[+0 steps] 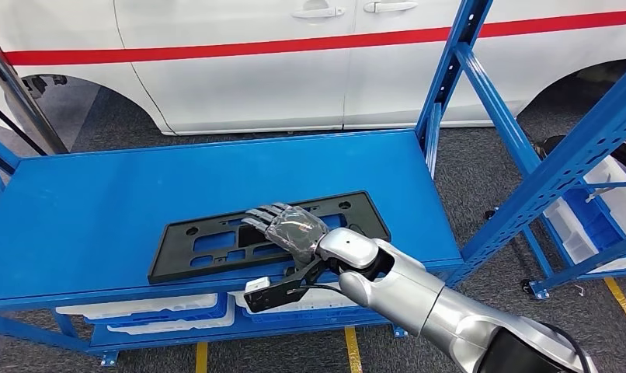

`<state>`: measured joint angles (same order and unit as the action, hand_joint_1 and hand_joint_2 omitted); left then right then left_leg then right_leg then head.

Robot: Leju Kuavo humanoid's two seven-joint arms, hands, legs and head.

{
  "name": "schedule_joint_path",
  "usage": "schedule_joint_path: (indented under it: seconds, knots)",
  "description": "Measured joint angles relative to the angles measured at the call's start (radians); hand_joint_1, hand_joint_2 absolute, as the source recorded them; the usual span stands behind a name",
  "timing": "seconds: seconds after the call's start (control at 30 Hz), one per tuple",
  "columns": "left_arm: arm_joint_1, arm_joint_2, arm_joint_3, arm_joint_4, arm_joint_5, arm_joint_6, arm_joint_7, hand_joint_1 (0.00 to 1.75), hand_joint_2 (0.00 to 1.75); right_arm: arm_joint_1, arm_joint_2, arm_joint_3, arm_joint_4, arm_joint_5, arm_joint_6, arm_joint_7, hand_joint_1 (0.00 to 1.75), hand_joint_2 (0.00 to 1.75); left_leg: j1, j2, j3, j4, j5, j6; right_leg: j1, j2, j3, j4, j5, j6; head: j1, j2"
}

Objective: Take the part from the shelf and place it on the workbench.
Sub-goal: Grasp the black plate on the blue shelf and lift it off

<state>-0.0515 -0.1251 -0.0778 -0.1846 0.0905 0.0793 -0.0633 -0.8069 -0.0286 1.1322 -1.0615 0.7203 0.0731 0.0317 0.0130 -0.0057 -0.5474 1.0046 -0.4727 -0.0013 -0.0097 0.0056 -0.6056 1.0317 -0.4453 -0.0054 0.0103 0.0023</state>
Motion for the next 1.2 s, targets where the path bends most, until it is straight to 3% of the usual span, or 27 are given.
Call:
schedule_joint_path:
  seconds: [1.2]
  knots:
    - [0.001, -0.001, 0.020, 0.000, 0.006, 0.005, 0.000, 0.00, 0.00, -0.029, 0.008, 0.000, 0.065, -0.053, 0.084, 0.031, 0.00, 1.75, 0.000, 0.000, 0.000, 0.000, 0.000, 0.000, 0.000, 0.000, 0.000, 0.000, 0.000, 0.000, 0.000, 0.000]
